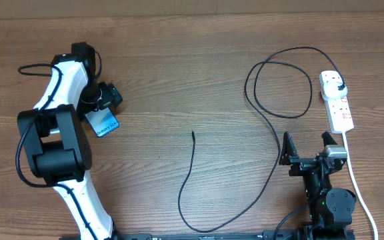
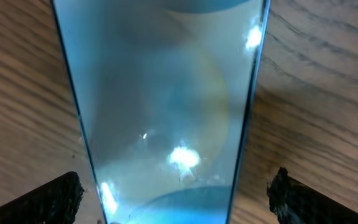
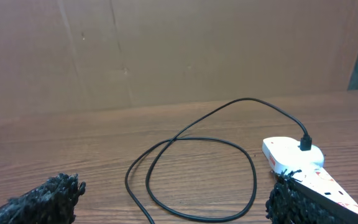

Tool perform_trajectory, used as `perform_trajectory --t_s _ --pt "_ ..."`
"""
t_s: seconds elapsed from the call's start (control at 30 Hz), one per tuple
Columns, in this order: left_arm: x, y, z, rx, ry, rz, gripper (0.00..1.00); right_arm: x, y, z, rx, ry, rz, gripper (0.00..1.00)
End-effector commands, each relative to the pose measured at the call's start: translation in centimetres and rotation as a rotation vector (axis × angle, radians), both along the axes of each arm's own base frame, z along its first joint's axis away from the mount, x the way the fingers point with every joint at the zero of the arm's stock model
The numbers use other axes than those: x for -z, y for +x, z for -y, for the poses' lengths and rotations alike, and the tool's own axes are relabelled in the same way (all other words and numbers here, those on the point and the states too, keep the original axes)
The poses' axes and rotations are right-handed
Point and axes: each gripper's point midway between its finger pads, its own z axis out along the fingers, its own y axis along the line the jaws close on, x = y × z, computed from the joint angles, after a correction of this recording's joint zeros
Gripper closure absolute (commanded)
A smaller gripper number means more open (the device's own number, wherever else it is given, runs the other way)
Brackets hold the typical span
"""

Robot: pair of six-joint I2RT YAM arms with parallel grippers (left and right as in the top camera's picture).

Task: Plug charger to phone and switch on socket
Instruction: 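Lower the left gripper onto the phone and close on it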

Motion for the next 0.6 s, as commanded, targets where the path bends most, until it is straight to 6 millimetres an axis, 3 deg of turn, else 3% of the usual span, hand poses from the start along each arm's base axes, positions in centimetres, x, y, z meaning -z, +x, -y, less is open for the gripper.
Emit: perform_trajectory --t_s 0.0,0.27,0.57 --pt "0.2 0.5 -0.7 -0.014 -0.013 0.013 0.00 0.1 0.0 0.0 0.002 0.000 0.006 0.00" --pt "0.3 0.1 -2.1 -0.054 -0.025 0.008 0.00 0.1 0.0 0.0 0.002 0.000 0.006 0.00" --pt "0.3 0.4 -1.3 -0.041 -0.040 0.015 0.01 0.1 0.0 0.0 0.002 0.000 0.006 0.00"
